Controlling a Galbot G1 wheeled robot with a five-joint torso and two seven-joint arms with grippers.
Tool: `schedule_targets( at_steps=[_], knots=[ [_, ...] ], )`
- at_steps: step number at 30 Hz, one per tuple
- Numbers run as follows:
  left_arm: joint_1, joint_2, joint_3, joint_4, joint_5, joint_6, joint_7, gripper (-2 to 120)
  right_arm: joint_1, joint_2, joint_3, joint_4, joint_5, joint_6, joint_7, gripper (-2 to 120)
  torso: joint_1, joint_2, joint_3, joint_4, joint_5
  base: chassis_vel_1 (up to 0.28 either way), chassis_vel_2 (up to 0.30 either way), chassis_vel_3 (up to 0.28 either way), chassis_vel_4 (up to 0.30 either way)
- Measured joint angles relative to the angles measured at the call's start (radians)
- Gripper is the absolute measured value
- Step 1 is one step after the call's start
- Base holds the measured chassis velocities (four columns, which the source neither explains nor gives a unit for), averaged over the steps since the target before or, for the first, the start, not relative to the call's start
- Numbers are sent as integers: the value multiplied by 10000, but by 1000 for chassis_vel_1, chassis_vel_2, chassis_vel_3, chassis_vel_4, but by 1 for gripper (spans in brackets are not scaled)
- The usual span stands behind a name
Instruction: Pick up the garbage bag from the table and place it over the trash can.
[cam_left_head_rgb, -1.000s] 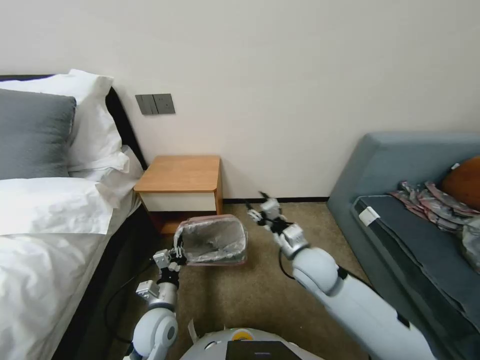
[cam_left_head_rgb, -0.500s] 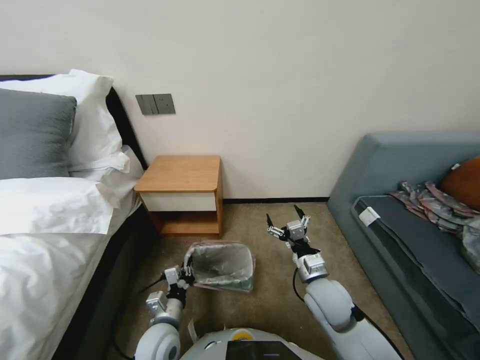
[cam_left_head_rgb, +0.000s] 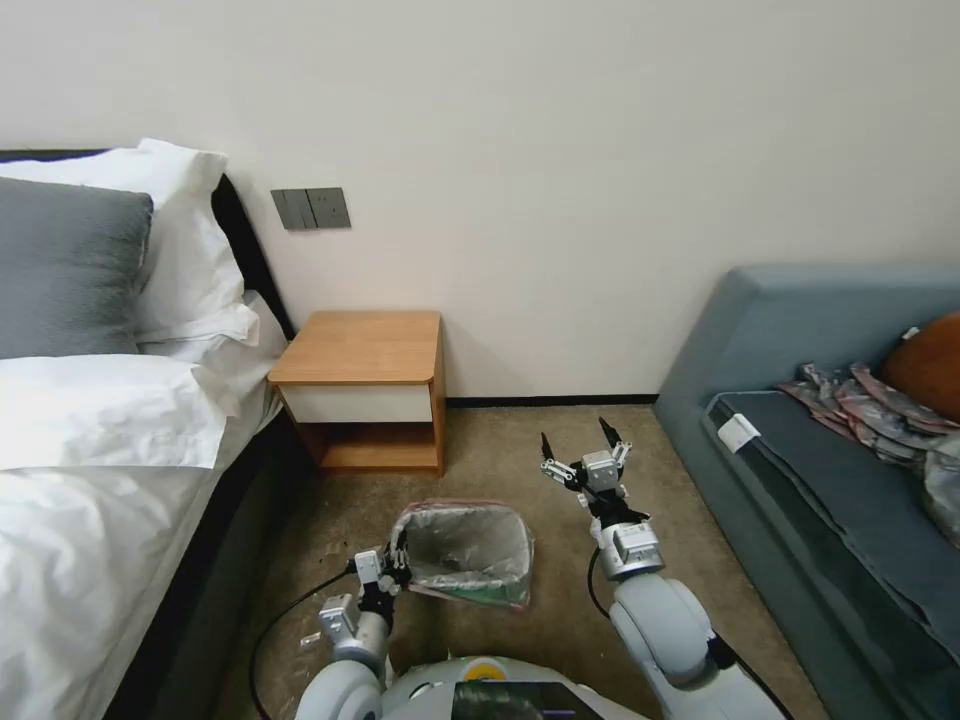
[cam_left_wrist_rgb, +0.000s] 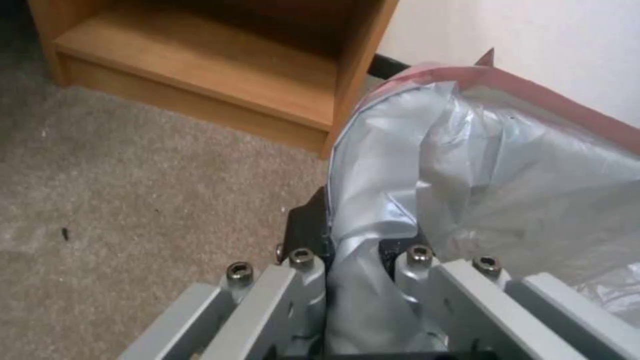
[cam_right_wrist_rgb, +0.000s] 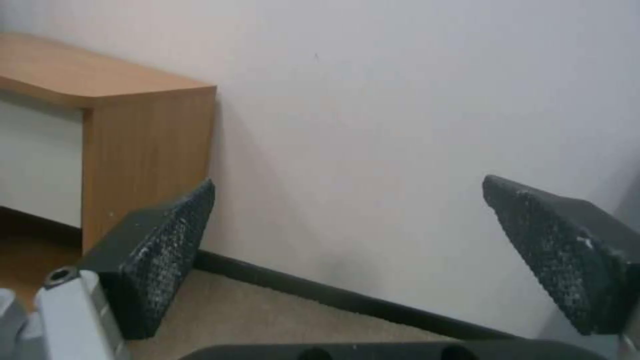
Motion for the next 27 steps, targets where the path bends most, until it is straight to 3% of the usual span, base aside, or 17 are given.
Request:
schedule_targets(
  at_steps=[9,22,27],
  knots=[
    [-282,-191,284,205,65,410,-198,7,25,-3,-26,-33,29,-18,27,100,0,0,-1,0,2,0,0,0,0],
    [-463,-212,221,257,168,676,-316,50,66,23,-116,-179,87,-3,132,100,0,0,0,-1,-1,0,0,0,0],
    [-482,-203,173,308,654,686,-254,72,104,39,-151,-235,91,17,141,100,0,0,1,-2,-3,0,0,0,0]
  ],
)
